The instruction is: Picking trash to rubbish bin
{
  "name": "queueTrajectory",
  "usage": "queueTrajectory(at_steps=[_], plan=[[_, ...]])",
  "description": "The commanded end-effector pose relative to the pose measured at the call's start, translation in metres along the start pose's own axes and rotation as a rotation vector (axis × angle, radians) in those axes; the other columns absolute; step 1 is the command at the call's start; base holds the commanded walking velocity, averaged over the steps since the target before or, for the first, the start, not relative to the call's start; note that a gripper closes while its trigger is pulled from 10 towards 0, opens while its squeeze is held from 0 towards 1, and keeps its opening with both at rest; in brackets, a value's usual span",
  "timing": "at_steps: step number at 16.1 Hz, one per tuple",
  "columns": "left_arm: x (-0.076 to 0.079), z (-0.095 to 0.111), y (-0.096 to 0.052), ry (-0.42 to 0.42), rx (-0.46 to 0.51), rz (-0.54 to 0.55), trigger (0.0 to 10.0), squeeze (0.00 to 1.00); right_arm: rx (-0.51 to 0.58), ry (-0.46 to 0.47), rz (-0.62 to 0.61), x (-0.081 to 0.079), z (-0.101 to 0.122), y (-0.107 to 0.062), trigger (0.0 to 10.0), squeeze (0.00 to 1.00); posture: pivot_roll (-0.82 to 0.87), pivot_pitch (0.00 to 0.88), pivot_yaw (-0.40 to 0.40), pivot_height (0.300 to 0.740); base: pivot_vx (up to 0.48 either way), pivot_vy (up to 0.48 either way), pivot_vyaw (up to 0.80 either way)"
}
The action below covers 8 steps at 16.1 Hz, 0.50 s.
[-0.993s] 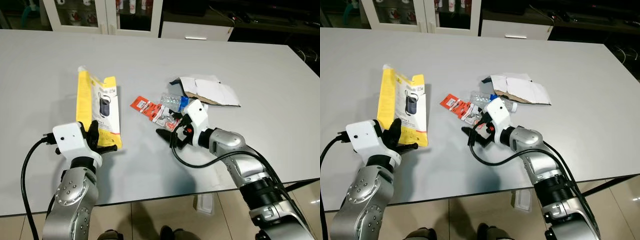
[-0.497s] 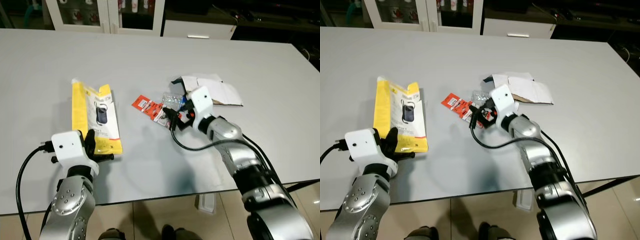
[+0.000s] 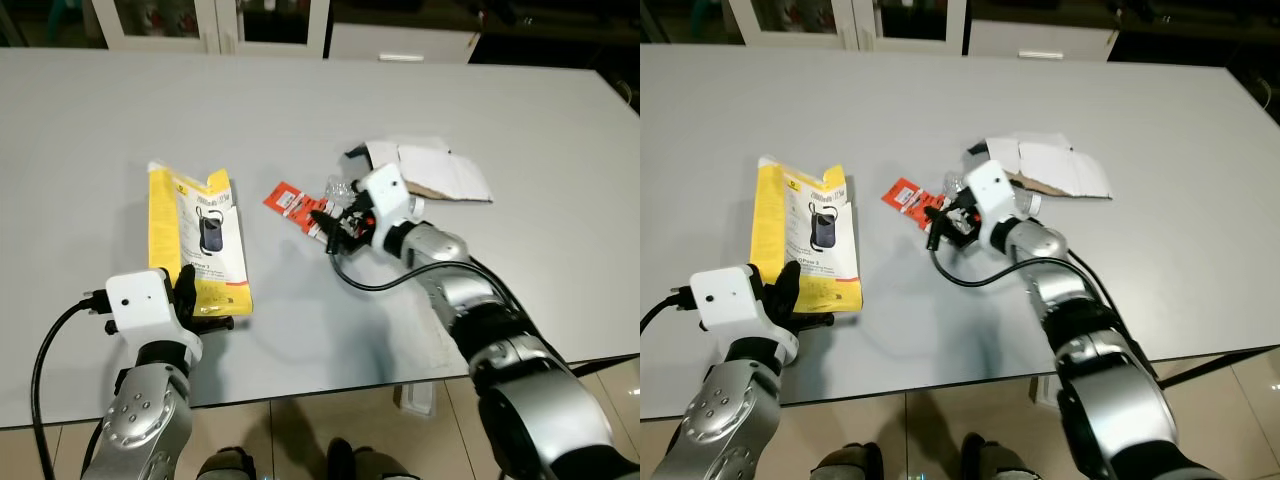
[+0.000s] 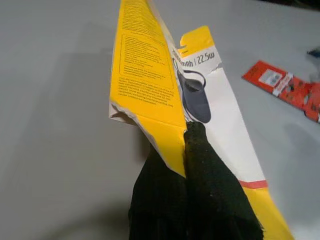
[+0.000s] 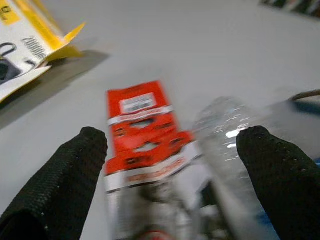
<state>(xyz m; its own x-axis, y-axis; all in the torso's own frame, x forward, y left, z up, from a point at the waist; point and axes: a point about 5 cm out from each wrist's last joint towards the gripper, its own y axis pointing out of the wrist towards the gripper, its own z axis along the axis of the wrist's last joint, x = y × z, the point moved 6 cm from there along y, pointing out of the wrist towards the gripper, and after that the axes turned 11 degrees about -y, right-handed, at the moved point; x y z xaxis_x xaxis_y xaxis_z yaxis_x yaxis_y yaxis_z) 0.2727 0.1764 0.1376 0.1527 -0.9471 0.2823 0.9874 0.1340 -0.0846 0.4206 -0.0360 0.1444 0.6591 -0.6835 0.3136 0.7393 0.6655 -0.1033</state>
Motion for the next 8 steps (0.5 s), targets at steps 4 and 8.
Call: queueTrajectory(at_steps=[4,8], plan=[[-0.007,-0.012,-0.015,0.034,-0.087,0.012,0.4,0.00,0.000,0.043,0.138,-0.034,-0.005,0.010,10.0,1.00,0.13,0.267,-0.083,0.740,0.000,0.000,0.00],[-0.007,-0.011,-0.020,0.038,-0.098,0.014,0.4,0.00,0.021,0.067,0.221,-0.062,-0.005,0.015,10.0,0.64,0.14,0.280,-0.080,0.740,0.000,0.000,0.00]])
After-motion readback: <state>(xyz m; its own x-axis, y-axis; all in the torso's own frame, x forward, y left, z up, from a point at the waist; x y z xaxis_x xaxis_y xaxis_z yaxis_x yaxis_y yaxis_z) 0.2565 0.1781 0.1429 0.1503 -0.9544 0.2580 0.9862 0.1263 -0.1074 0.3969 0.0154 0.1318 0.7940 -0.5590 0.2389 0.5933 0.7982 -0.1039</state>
